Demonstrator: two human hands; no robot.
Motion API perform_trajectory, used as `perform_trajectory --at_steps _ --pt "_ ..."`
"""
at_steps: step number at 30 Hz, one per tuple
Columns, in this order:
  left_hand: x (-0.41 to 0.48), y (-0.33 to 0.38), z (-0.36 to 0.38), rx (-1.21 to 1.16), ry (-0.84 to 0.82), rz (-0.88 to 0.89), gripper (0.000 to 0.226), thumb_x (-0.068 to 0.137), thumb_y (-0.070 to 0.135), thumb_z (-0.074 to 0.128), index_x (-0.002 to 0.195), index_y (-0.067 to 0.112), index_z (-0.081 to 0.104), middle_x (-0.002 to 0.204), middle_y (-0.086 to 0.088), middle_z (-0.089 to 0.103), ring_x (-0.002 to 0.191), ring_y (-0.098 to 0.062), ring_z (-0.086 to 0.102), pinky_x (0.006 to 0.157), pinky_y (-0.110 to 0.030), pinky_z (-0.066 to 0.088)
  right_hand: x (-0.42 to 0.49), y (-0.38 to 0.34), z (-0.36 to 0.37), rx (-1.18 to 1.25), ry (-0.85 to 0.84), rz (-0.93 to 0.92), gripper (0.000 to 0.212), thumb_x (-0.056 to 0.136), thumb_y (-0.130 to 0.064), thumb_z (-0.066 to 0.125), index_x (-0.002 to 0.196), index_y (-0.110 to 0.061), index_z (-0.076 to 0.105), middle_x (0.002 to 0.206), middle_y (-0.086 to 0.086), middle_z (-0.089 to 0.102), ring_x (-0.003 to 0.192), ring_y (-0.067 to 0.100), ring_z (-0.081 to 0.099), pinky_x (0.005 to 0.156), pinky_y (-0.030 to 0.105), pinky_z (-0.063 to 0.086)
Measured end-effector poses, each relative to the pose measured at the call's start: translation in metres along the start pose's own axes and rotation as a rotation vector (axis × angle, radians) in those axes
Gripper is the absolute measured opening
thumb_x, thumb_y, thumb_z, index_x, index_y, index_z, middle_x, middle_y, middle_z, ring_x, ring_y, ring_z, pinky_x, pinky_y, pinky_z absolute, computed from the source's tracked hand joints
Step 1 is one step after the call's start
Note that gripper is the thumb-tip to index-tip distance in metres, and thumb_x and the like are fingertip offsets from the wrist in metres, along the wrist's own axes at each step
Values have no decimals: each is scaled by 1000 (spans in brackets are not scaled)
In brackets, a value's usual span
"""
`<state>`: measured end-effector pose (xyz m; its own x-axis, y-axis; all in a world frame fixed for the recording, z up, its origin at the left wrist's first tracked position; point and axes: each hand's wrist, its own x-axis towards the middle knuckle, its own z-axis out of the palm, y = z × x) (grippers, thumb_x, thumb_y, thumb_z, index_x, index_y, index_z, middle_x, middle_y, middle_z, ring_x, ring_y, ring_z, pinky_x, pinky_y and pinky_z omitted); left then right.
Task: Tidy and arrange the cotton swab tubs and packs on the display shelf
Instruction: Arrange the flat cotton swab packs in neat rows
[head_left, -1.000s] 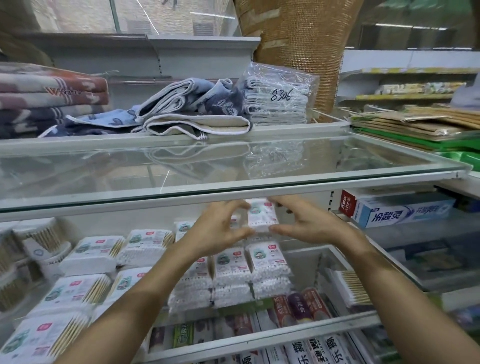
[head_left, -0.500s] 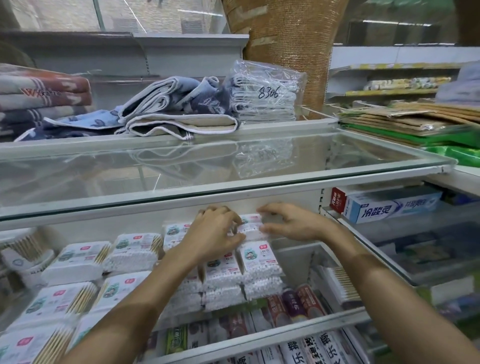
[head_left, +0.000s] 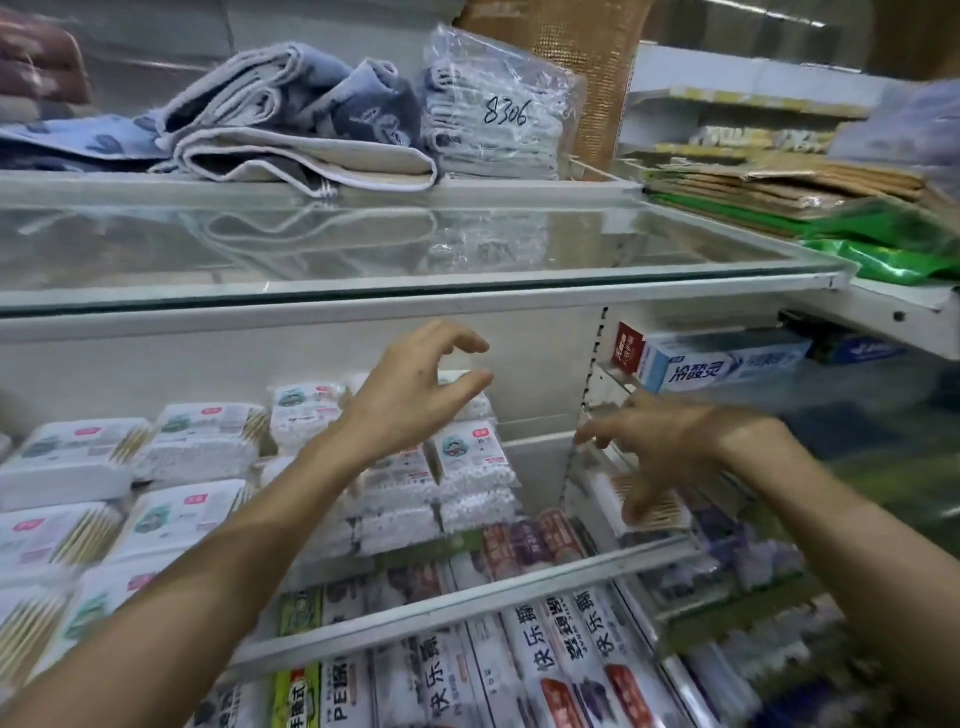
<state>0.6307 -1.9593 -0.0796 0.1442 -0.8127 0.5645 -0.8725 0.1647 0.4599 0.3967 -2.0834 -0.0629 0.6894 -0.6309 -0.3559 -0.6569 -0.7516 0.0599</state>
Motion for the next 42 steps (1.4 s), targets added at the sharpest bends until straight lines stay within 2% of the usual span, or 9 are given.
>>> perform_trajectory --at_steps 4,8,16,19,23,30,33,37,42 --pt "2 4 12 -53 -10 -12 27 93 32 66 117 21 66 118 8 65 106 -5 57 90 -21 42 -10 -7 11 -113 -30 45 91 69 -39 86 142 -51 34 144 -3 38 129 24 38 104 48 39" --pt "0 8 18 -130 -53 -28 24 92 33 66 115 26 66 117 12 65 105 -3 60 92 -23 49 -6 -7 15 -84 -5 -2 85 72 -35 84 141 -46 36 135 -5 47 106 13 43 92 38 43" --pt "-9 7 3 -302 -117 -8 47 84 34 77 127 27 58 124 13 60 113 -5 58 95 -30 51 1 -6 -3 1006 183 -373 47 87 -23 75 128 -29 54 115 -6 71 108 5 67 84 19 54" --pt "-15 4 -3 -226 -178 94 77 74 40 85 140 28 46 137 14 48 122 -3 50 100 -20 44 14 -21 3 1506 73 -539 57 78 -22 83 128 -7 59 121 15 69 114 32 66 90 39 58" --pt "-23 2 -13 -53 -177 177 87 71 41 85 143 21 42 139 7 47 124 -3 42 107 -22 35 32 -42 7 1720 16 -645 61 70 -30 88 122 -4 68 128 29 60 120 43 56 109 58 40" --pt "-39 -16 -50 93 -148 106 81 71 53 72 141 22 46 138 7 52 126 -11 47 106 -39 41 50 -73 -1 1722 148 -657 85 58 -36 94 130 -10 58 127 16 66 115 30 66 91 40 58" --pt "-49 -28 -74 158 -159 15 84 69 55 71 143 25 45 141 7 51 124 -10 48 104 -36 44 50 -88 -12 1321 378 -613 68 66 -46 85 127 -35 57 135 -6 59 116 8 64 94 35 57" --pt "-68 -42 -98 189 -175 -55 90 69 44 84 146 19 43 138 5 54 113 2 48 95 -4 35 46 -118 -24 783 424 -678 80 72 -46 82 141 -43 42 139 -27 42 118 -12 46 94 15 49" --pt "-91 -48 -109 232 -205 -150 86 68 52 79 142 27 43 132 11 53 110 0 52 97 -20 46 56 -151 -17 473 489 -713 84 79 -50 78 149 -30 37 146 -12 46 125 -3 38 108 25 36"
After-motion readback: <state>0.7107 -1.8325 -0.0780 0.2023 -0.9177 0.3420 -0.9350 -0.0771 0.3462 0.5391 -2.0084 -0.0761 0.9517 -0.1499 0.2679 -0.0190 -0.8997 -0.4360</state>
